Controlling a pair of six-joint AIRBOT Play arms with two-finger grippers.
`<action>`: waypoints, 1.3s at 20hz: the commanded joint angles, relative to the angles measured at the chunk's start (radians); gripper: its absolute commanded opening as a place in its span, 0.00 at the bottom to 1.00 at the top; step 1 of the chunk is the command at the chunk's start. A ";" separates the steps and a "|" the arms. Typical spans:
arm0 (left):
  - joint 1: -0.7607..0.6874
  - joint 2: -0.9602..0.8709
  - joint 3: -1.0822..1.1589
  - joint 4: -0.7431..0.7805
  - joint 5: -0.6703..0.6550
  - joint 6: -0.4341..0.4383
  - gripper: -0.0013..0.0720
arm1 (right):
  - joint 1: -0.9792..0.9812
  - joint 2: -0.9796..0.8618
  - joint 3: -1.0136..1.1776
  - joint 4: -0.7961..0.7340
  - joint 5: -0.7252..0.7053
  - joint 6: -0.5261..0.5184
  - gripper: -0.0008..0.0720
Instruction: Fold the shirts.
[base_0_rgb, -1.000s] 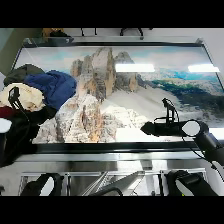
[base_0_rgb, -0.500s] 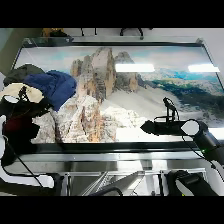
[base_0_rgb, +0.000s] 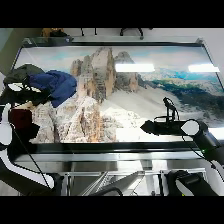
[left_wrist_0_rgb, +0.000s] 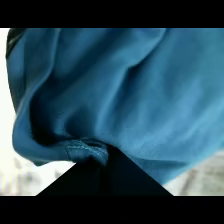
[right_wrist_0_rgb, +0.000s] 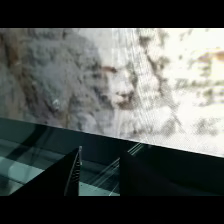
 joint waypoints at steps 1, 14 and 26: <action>-0.030 0.031 0.083 -0.005 -0.149 0.017 0.04 | 0.000 0.000 0.000 0.002 -0.023 0.000 0.21; -0.705 0.636 -0.257 -0.385 -0.095 0.108 0.04 | -0.033 -0.021 0.213 -0.072 0.073 -0.063 0.13; -0.455 0.710 -0.419 -0.230 -0.247 0.053 0.92 | -0.334 -0.138 0.291 0.044 0.432 -0.255 0.82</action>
